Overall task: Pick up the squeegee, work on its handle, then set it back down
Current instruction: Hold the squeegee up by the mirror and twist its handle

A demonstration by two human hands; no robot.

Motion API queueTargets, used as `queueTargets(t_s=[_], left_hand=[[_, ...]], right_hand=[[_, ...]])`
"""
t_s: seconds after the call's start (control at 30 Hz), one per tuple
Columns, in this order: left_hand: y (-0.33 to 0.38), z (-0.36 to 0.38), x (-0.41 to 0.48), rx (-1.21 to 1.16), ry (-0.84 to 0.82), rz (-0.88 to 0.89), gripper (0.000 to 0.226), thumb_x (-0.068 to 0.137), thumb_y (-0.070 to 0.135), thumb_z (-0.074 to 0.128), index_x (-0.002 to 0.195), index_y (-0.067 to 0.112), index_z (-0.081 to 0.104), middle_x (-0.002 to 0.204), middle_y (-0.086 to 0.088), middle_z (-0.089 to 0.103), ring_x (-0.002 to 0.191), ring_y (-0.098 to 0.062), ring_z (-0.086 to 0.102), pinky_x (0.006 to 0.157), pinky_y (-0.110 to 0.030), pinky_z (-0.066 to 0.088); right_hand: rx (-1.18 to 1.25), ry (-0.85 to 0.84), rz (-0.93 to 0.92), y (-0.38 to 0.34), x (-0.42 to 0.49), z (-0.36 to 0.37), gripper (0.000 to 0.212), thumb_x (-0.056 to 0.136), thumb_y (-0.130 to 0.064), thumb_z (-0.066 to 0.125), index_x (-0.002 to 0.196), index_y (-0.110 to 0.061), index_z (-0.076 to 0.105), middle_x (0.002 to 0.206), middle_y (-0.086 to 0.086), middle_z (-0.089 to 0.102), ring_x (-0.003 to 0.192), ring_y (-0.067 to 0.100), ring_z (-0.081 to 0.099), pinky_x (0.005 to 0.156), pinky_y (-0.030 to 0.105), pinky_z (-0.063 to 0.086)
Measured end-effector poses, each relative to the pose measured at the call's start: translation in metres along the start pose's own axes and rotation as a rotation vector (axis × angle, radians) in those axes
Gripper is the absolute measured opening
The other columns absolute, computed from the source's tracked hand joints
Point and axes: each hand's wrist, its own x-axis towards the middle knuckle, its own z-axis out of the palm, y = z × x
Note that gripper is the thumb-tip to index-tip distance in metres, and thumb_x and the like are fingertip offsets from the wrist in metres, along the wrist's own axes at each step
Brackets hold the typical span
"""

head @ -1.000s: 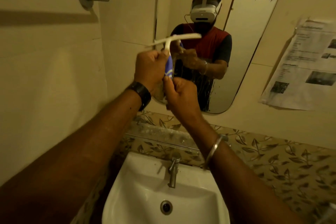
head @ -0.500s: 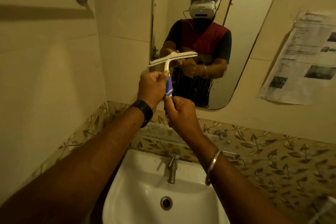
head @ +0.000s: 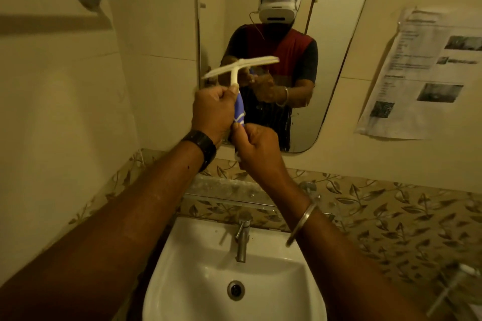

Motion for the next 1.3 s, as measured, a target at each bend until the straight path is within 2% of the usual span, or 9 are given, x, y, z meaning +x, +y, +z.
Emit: queueTargets(t_s=[0.2, 0.3, 0.37, 0.57, 0.7, 0.83, 0.97, 1.1, 1.3], left_hand=[[0.001, 0.011, -0.022, 0.016, -0.078, -0.010, 0.041, 0.098, 0.030, 0.063, 0.080, -0.005, 0.072, 0.073, -0.027, 0.069, 0.061, -0.032, 0.063, 0.065, -0.052, 0.060], [0.042, 0.012, -0.001, 0.002, -0.049, 0.067, 0.039, 0.098, 0.031, 0.063, 0.069, 0.005, 0.070, 0.058, -0.007, 0.063, 0.049, -0.006, 0.054, 0.051, -0.026, 0.051], [0.064, 0.013, 0.016, 0.043, -0.037, 0.126, 0.041, 0.099, 0.032, 0.062, 0.063, 0.012, 0.066, 0.052, 0.007, 0.055, 0.044, 0.000, 0.049, 0.050, -0.015, 0.044], [0.044, 0.028, 0.007, 0.067, -0.085, 0.085, 0.043, 0.098, 0.033, 0.062, 0.059, 0.016, 0.061, 0.053, 0.002, 0.055, 0.044, -0.004, 0.049, 0.048, -0.016, 0.045], [0.006, 0.039, -0.023, 0.042, -0.119, -0.012, 0.040, 0.097, 0.033, 0.065, 0.076, -0.001, 0.071, 0.059, -0.011, 0.061, 0.052, -0.018, 0.053, 0.058, -0.033, 0.048], [0.021, 0.044, -0.028, 0.043, -0.135, 0.019, 0.041, 0.098, 0.031, 0.064, 0.066, 0.006, 0.067, 0.054, 0.000, 0.056, 0.045, -0.006, 0.048, 0.052, -0.022, 0.045], [0.074, 0.048, 0.000, 0.089, -0.108, 0.182, 0.047, 0.099, 0.031, 0.062, 0.054, 0.023, 0.054, 0.048, 0.009, 0.047, 0.034, 0.002, 0.041, 0.041, -0.007, 0.032], [0.084, 0.057, 0.013, 0.123, -0.085, 0.203, 0.046, 0.098, 0.034, 0.062, 0.055, 0.020, 0.058, 0.050, 0.008, 0.050, 0.037, 0.001, 0.043, 0.048, -0.014, 0.037], [0.031, 0.072, -0.028, 0.095, -0.153, 0.124, 0.042, 0.099, 0.031, 0.063, 0.076, -0.004, 0.069, 0.057, -0.002, 0.057, 0.042, 0.000, 0.048, 0.046, -0.012, 0.039]], right_hand=[[0.080, 0.002, 0.074, 0.001, -0.026, -0.014, 0.042, 0.109, -0.024, 0.054, 0.074, -0.003, 0.065, 0.059, 0.004, 0.061, 0.044, 0.006, 0.056, 0.045, 0.029, 0.051], [0.129, 0.026, 0.017, -0.028, 0.002, -0.030, 0.039, 0.110, -0.026, 0.052, 0.076, -0.008, 0.063, 0.060, 0.005, 0.061, 0.045, 0.007, 0.056, 0.046, 0.025, 0.050], [0.134, 0.062, -0.016, -0.041, 0.022, -0.038, 0.040, 0.109, -0.026, 0.053, 0.075, -0.009, 0.062, 0.061, 0.007, 0.061, 0.046, 0.009, 0.056, 0.048, 0.029, 0.050], [0.186, 0.055, 0.043, -0.019, 0.006, -0.037, 0.040, 0.110, -0.025, 0.052, 0.073, -0.011, 0.061, 0.061, 0.009, 0.059, 0.044, 0.009, 0.053, 0.045, 0.026, 0.049], [0.194, 0.059, 0.138, 0.012, -0.032, -0.030, 0.044, 0.110, -0.024, 0.053, 0.073, -0.001, 0.063, 0.057, 0.006, 0.059, 0.042, 0.010, 0.053, 0.042, 0.026, 0.047], [0.197, 0.079, 0.128, 0.002, -0.031, -0.041, 0.042, 0.109, -0.025, 0.054, 0.071, -0.009, 0.061, 0.057, 0.003, 0.059, 0.042, 0.009, 0.054, 0.043, 0.025, 0.047], [0.204, 0.137, 0.016, -0.027, 0.008, -0.065, 0.041, 0.109, -0.027, 0.054, 0.075, -0.006, 0.062, 0.064, 0.017, 0.062, 0.051, 0.022, 0.057, 0.049, 0.037, 0.051], [0.199, 0.184, -0.008, -0.022, 0.026, -0.070, 0.047, 0.106, -0.033, 0.054, 0.072, 0.000, 0.061, 0.063, 0.024, 0.060, 0.051, 0.037, 0.054, 0.049, 0.052, 0.051], [0.261, 0.134, 0.133, 0.023, -0.028, -0.058, 0.044, 0.110, -0.024, 0.052, 0.073, -0.003, 0.061, 0.057, 0.006, 0.057, 0.044, 0.012, 0.051, 0.044, 0.027, 0.045]])
